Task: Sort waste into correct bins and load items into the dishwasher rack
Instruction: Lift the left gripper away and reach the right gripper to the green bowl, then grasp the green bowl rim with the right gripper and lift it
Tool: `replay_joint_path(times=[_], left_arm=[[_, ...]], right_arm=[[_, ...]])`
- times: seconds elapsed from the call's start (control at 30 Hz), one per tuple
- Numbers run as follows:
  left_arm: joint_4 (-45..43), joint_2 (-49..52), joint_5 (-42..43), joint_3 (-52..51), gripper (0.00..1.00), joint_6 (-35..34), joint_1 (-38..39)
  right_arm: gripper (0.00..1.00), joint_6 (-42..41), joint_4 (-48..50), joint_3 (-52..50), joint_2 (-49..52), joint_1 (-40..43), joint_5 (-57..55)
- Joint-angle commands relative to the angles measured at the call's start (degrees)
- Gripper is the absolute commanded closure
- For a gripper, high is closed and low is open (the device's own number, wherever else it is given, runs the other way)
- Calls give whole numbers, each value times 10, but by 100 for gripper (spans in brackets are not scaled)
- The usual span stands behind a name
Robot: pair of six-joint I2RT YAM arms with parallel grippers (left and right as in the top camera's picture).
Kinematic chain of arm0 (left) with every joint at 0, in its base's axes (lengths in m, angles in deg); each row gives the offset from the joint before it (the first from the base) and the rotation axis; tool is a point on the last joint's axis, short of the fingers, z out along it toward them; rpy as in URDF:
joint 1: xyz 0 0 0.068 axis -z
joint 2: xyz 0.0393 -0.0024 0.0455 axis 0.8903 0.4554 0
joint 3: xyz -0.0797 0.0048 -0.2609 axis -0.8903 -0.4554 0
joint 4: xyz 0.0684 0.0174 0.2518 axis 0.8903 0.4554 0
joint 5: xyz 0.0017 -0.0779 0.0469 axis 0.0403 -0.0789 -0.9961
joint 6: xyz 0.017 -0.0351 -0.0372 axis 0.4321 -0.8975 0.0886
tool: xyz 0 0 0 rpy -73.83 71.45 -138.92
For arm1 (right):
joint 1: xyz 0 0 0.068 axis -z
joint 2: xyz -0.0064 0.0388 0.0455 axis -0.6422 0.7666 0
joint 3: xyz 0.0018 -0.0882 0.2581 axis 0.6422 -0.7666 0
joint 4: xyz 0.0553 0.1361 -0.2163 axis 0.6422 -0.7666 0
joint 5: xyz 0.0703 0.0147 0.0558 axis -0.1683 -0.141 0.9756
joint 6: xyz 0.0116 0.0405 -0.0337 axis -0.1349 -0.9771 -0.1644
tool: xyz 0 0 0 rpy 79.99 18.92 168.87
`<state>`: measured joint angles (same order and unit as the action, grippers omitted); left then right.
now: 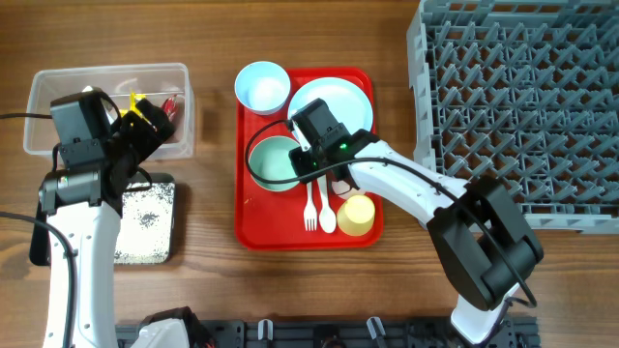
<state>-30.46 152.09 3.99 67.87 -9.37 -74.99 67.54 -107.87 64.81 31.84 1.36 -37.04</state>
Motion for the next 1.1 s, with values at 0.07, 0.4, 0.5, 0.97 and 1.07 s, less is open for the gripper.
replay_joint_path(times=[0.07, 0.4, 0.5, 0.97, 1.07], left_arm=[[0, 3, -10, 10, 0, -3, -3], [0, 3, -10, 10, 0, -3, -3], [0, 3, -10, 10, 0, -3, -3], [0, 3, -10, 10, 0, -1, -3], [0, 3, -10, 10, 0, -1, -3]], right_arm=[[79, -4, -2, 10, 7, -1, -13], [96, -8, -6, 11, -30, -1, -33], [96, -10, -8, 11, -51, -1, -48], [96, -17, -50, 11, -184, 11, -470], [96, -13, -36, 11, -199, 36, -593]])
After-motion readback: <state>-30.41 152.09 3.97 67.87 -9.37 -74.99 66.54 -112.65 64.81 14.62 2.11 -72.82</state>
